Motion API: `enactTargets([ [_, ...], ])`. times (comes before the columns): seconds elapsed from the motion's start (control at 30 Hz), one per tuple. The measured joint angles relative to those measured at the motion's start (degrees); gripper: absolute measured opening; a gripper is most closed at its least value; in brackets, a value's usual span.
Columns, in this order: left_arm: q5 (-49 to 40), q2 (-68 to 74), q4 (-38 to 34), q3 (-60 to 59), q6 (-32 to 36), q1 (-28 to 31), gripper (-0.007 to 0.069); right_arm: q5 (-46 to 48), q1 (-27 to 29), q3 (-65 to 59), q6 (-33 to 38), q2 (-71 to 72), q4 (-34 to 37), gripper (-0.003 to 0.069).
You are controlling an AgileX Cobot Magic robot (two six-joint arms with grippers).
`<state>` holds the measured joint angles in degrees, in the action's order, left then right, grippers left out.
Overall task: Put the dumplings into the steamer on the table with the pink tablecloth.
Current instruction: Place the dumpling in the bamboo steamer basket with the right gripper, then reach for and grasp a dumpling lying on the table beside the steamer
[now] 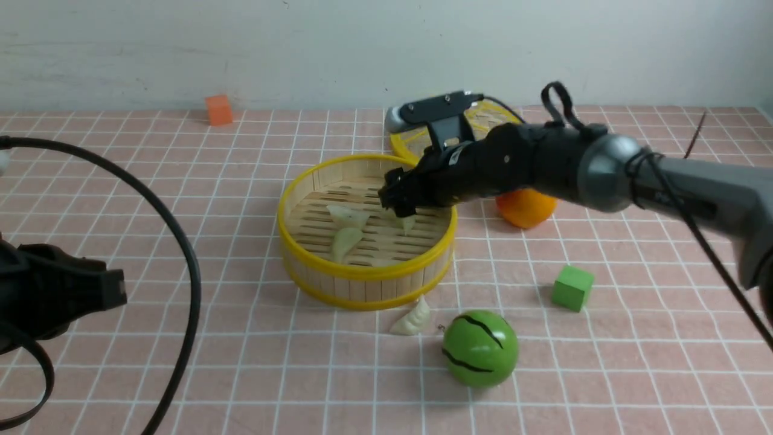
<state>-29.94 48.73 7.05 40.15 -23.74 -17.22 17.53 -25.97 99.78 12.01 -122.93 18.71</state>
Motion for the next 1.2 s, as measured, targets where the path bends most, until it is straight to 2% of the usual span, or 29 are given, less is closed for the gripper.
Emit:
enactTargets([
  [0.17, 0.00, 0.00, 0.00, 0.00, 0.00, 0.00, 0.0027, 9.75, 0.06, 0.11, 0.05, 8.92, -0.06, 0.0629],
  [0.23, 0.00, 0.00, 0.00, 0.00, 0.00, 0.00, 0.0029, 22.76, 0.06, 0.05, -0.44, 12.14, -0.06, 0.0587],
  [0.33, 0.00, 0.00, -0.11, 0.00, 0.00, 0.00, 0.0029, 32.36, 0.06, -2.62, -2.73, 11.28, 0.31, 0.0537],
  [0.4, 0.00, 0.00, -0.25, 0.00, 0.00, 0.00, 0.0029, 34.42, -0.29, -6.41, -3.54, 9.33, 0.76, 0.0511],
  [0.57, 0.00, 0.00, -0.86, 0.00, 0.00, 0.00, 0.0033, 29.73, -1.14, -11.01, -4.43, 6.01, 1.59, 0.0488],
  [0.7, 0.00, 0.00, -0.99, 0.00, 0.00, 0.00, 0.0038, 23.83, -1.32, -11.08, -5.41, 5.00, 6.13, 0.0486],
  [0.97, 0.00, 0.00, -1.04, 0.00, 0.00, 0.00, 0.0039, 22.47, -2.68, -11.08, -5.46, 2.32, 6.65, 0.0479],
  [1.1, 0.00, 0.00, -1.10, 0.00, 0.00, 0.00, 0.0039, 22.03, -3.42, -10.97, -5.17, 1.28, 6.03, 0.0405],
  [1.2, 0.00, 0.00, -1.10, 0.00, 0.00, 0.00, 0.0039, 22.10, -3.42, -10.91, -4.54, 1.28, 5.89, 0.0388],
])
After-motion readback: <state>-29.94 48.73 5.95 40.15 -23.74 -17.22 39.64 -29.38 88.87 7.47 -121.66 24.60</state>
